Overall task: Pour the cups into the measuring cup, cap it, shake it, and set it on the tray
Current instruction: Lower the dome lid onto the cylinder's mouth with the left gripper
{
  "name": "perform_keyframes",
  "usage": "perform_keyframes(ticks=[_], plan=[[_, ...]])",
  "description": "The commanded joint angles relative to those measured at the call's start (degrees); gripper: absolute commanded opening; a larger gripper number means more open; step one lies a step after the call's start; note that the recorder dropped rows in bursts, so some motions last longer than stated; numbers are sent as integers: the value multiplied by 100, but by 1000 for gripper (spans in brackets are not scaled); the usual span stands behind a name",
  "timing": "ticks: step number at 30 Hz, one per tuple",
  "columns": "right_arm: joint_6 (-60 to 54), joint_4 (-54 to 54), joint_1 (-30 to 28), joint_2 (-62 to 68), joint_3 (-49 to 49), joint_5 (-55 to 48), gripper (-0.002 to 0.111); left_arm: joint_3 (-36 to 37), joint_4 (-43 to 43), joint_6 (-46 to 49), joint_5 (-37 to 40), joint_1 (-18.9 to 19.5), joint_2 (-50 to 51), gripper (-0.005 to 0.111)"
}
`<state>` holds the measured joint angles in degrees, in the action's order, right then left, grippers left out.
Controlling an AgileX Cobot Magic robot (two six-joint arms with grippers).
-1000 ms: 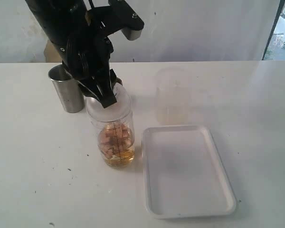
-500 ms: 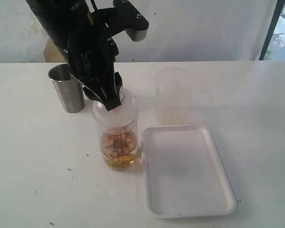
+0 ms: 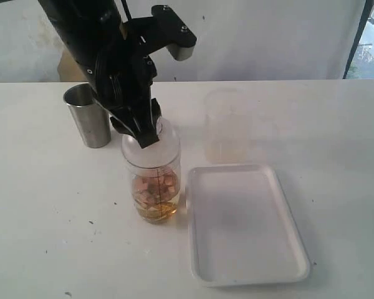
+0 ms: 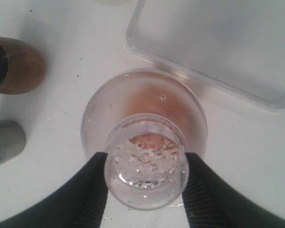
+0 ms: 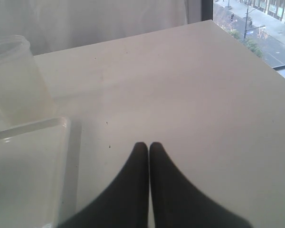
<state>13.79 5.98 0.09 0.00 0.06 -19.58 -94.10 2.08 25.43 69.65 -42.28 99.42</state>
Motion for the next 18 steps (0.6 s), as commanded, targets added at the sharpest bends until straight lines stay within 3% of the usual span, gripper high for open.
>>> perform_keyframes(ticks=[1, 5, 10, 18], plan=[[1, 2, -1, 0, -6, 33, 0, -33, -47, -117, -135, -16, 13, 41], [1, 2, -1, 0, -6, 33, 0, -33, -58, -138, -258, -16, 13, 56], [1, 2, -1, 0, -6, 33, 0, -33, -251, -138, -466, -16, -15, 66], [1, 2, -1, 0, -6, 33, 0, -33, -290, 9, -633, -16, -122, 65]])
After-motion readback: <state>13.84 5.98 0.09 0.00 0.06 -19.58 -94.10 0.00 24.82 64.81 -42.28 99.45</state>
